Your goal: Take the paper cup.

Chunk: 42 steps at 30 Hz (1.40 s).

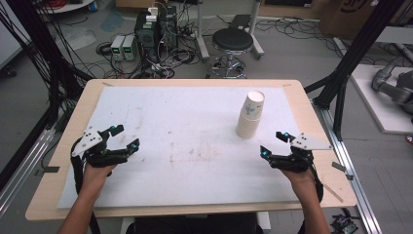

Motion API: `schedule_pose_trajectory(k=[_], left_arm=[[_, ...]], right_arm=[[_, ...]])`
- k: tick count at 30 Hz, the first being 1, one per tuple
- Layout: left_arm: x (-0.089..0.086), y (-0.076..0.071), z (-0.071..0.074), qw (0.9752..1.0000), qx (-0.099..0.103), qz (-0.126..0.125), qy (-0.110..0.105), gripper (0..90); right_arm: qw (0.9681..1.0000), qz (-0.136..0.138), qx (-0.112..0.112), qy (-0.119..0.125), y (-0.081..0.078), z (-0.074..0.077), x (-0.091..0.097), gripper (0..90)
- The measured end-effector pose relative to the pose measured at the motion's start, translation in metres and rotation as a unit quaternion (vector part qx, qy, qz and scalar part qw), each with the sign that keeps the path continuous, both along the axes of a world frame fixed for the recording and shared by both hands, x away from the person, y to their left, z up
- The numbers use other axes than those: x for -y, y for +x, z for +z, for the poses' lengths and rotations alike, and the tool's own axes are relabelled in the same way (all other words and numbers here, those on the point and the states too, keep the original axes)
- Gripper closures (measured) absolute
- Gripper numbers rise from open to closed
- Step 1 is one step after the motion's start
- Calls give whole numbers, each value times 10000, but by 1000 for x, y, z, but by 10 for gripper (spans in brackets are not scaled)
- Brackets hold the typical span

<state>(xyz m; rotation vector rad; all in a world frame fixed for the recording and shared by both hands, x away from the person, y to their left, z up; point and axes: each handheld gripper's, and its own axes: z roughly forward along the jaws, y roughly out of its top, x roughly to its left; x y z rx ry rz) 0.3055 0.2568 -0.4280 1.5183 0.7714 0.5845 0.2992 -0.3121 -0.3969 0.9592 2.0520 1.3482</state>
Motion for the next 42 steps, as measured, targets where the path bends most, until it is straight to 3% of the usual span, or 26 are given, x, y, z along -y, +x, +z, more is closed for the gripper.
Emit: schedule_pose_trajectory(k=[20,29,42], left_arm=[[-2,-4,-1,10000,-51,-41,-17,153],[1,-3,-4,9999,-104,-101,18,152],[1,-3,-5,9998,-142,-121,-14,153]], right_arm=[[10000,-2,-6,49,-3,3,-2,181],[9999,116,-93,62,2,9,-9,181],[9999,80,-78,52,8,19,-11,181]])
